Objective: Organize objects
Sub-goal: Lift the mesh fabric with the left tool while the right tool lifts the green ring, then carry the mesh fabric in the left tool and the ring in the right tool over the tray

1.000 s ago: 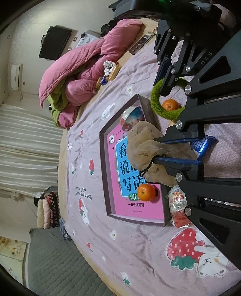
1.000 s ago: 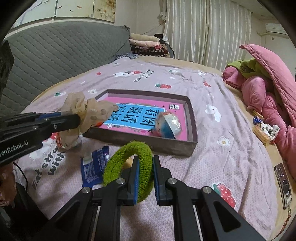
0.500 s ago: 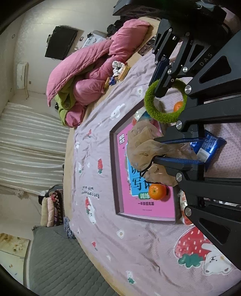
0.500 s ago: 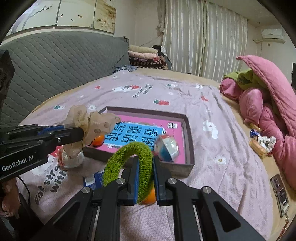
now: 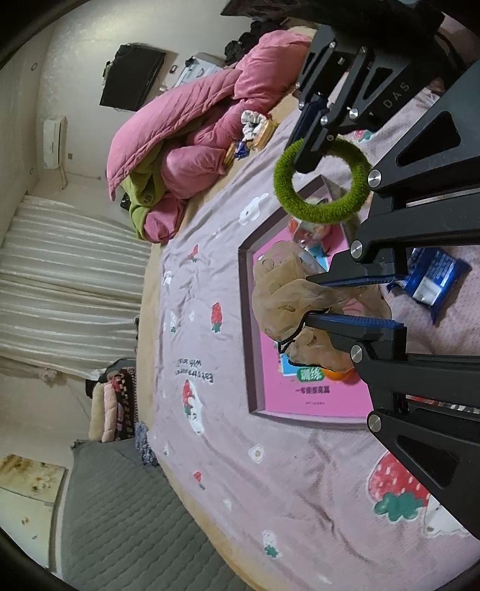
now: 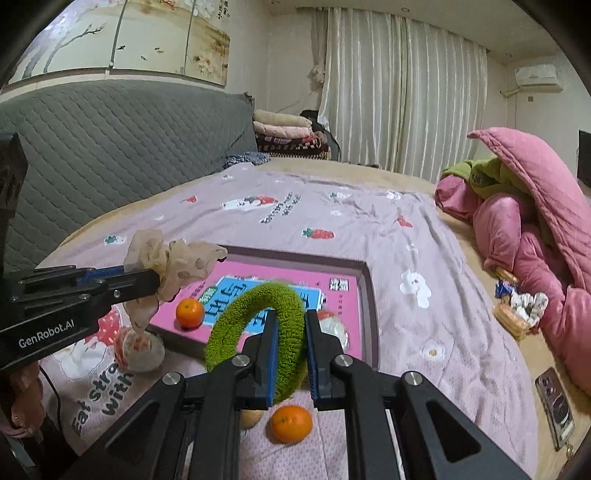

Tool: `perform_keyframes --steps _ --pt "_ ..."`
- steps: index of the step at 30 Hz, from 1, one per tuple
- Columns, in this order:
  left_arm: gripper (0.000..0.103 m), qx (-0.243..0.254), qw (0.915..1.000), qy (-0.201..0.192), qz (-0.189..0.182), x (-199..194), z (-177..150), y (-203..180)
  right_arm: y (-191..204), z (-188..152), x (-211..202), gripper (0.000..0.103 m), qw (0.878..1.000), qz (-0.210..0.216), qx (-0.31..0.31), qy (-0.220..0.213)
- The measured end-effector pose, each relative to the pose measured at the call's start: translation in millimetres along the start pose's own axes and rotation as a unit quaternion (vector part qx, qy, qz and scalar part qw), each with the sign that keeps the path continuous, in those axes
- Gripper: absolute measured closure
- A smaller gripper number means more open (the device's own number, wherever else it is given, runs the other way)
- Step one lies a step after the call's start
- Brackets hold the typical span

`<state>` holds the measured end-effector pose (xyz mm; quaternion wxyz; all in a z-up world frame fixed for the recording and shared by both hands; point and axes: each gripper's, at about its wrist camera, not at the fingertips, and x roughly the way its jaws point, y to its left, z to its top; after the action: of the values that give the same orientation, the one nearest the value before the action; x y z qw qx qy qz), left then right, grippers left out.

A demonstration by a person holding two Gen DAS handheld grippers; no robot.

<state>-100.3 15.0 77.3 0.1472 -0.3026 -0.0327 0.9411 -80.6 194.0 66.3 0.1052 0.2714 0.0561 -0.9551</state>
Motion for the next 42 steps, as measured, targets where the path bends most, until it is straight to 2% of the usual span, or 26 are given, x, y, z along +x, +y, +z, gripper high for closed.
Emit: perform_keyframes --steps 29,42 --pt "0.089 -0.050 0.9987 0.007 0.006 31.2 41.7 42.0 0.5 39.9 33.7 0.089 1.000 -0.001 -0.019 -0.017" --pt "0.089 -0.047 0.9980 0.021 0.037 57.1 48.1 63.9 6.0 49.8 56.2 0.089 0.999 0.002 -0.041 -0.010"
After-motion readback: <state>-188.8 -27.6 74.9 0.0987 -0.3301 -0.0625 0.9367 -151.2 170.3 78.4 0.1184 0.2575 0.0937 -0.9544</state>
